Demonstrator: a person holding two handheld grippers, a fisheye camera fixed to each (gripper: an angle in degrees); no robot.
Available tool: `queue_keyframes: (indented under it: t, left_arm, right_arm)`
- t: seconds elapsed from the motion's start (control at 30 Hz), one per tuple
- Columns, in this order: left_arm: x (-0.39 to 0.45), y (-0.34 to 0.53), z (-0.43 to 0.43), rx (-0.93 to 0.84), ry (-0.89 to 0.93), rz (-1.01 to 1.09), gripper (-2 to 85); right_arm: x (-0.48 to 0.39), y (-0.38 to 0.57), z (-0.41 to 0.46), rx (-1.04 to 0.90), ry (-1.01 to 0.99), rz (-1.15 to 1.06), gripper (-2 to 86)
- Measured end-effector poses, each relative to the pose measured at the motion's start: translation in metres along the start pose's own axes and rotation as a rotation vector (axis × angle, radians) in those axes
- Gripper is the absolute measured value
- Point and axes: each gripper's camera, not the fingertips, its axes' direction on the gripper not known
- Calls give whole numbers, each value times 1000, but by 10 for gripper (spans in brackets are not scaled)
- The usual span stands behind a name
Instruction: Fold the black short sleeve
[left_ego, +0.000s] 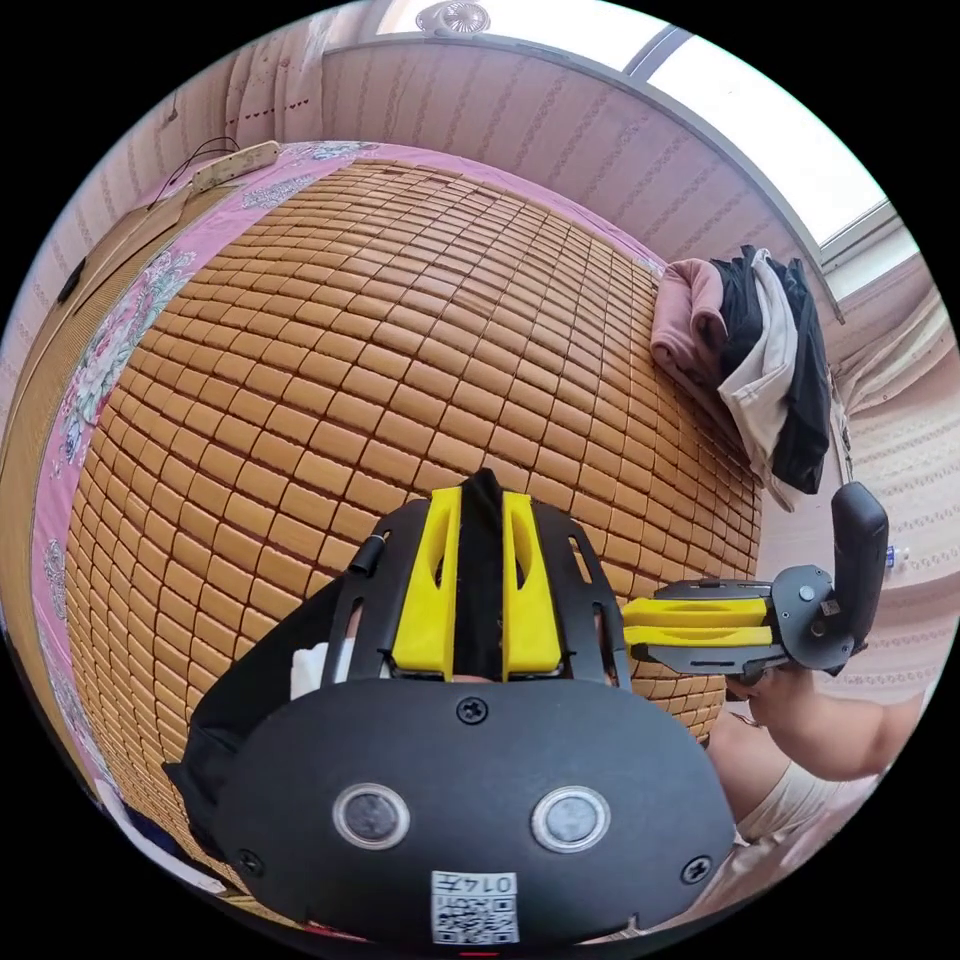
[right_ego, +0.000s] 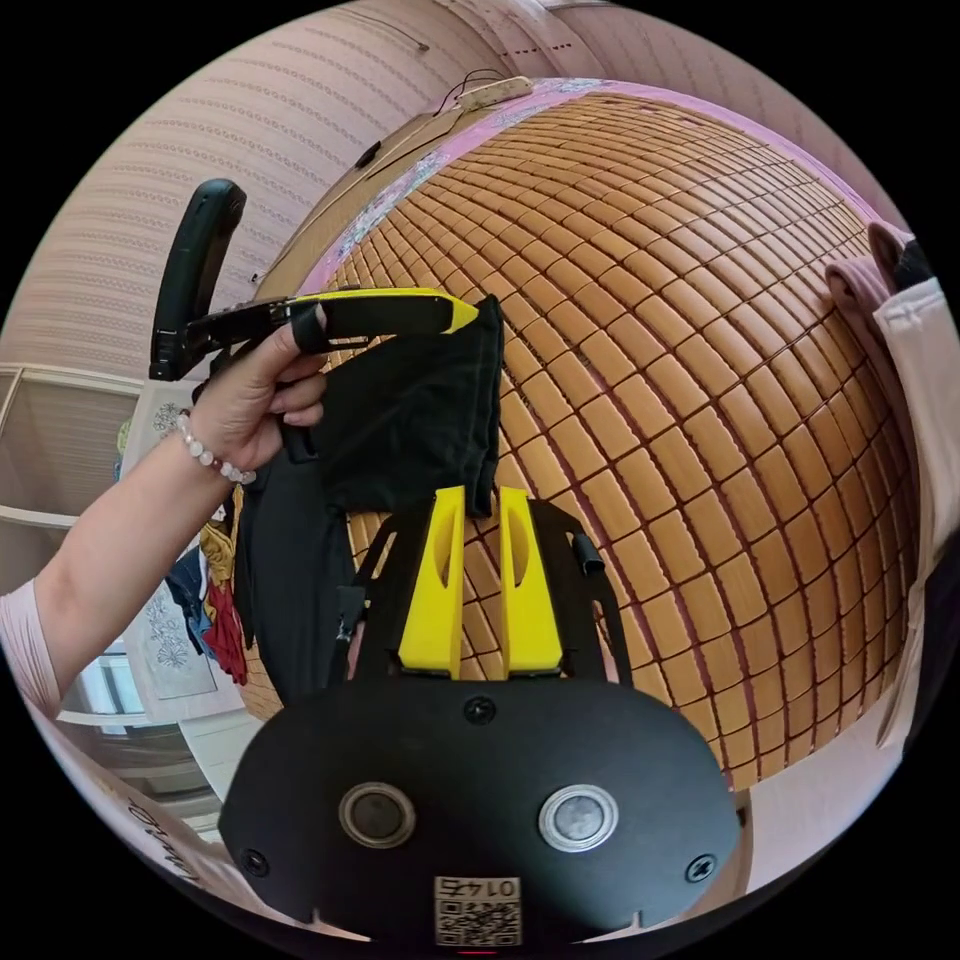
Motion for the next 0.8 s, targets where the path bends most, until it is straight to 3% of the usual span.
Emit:
queue_keyframes:
  t: [0.27, 0.5, 0.63, 0.8]
  left_arm:
    - [6, 4, -10, 25, -66, 25, -4]
    - [-9, 26, -27, 25, -58, -46, 48]
    - [-33, 63, -79, 201, -25, -104, 65]
    - [-72, 187, -149, 392, 25, -304, 58]
  right_arm:
    - [-10, 3, -2, 5, -23, -2, 5]
    - [-31, 1, 2, 5, -8, -4, 7]
    - [-41, 9, -6, 26, 23, 10, 14]
    - [-57, 38, -17, 58, 4, 73, 30]
